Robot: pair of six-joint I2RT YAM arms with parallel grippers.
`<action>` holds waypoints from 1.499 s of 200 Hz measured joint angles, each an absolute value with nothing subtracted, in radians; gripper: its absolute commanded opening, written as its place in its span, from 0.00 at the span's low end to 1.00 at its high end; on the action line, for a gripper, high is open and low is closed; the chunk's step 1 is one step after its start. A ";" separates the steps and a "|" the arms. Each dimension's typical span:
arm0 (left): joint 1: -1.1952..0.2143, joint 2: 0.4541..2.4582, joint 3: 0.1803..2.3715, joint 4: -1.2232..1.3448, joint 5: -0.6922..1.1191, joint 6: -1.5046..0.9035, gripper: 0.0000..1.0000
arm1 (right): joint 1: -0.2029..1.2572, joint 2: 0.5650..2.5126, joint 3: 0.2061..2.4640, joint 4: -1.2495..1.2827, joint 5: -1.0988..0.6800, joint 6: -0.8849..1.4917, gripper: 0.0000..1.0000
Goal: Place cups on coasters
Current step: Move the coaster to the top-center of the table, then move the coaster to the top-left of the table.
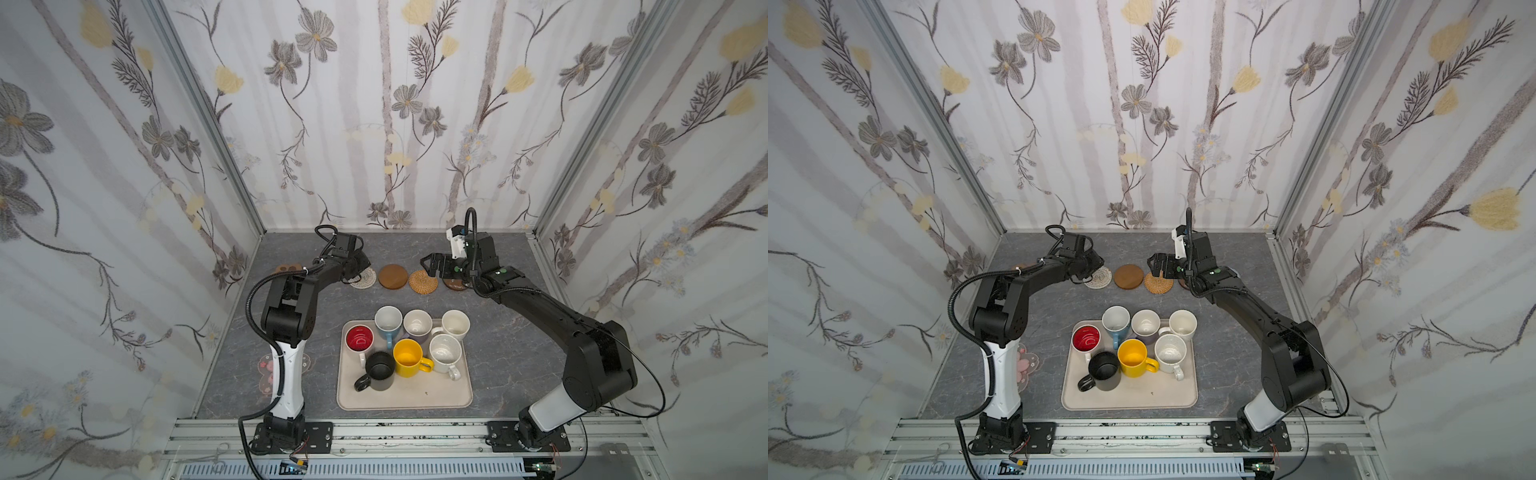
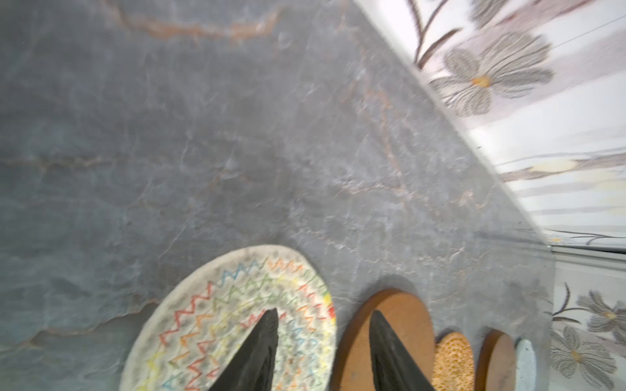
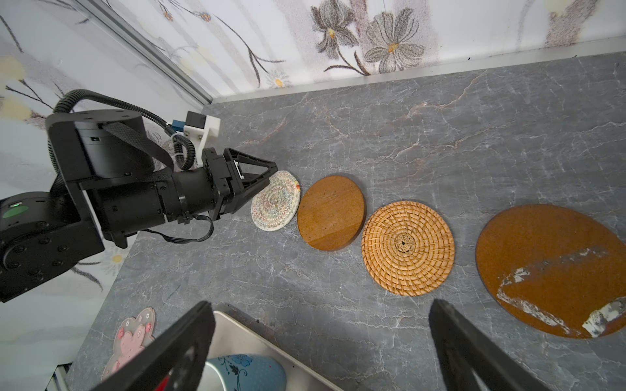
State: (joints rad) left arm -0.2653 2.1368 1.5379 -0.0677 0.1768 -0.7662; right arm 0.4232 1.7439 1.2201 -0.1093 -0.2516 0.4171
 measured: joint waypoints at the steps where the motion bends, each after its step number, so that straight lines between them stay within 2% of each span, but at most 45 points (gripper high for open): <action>1: -0.265 2.136 1.540 -0.068 0.178 -0.766 0.51 | 0.423 1.744 1.221 -0.110 -0.252 0.417 1.00; 48: -0.234 2.092 1.641 -0.064 0.189 -0.736 0.51 | 0.423 1.741 1.237 -0.145 -0.244 0.414 1.00; 93: -0.120 2.062 1.635 -0.074 0.195 -0.714 0.50 | 0.429 1.726 1.237 -0.165 -0.236 0.413 1.00; 133: 0.009 2.039 1.592 -0.075 0.196 -0.679 0.64 | 0.447 1.726 1.236 -0.172 -0.230 0.413 1.00; 198: 0.180 2.046 1.501 -0.082 0.194 -0.600 0.68 | 0.469 1.752 1.237 -0.174 -0.229 0.414 1.00; 220: 0.222 2.063 1.491 -0.082 0.189 -0.575 0.76 | 0.472 1.763 1.241 -0.176 -0.229 0.414 1.00; 250: 0.268 2.086 1.481 -0.083 0.176 -0.542 0.84 | 0.476 1.769 1.243 -0.176 -0.229 0.414 1.00; 300: 0.296 2.131 1.491 -0.086 0.150 -0.480 0.86 | 0.478 1.794 1.249 -0.176 -0.230 0.414 1.00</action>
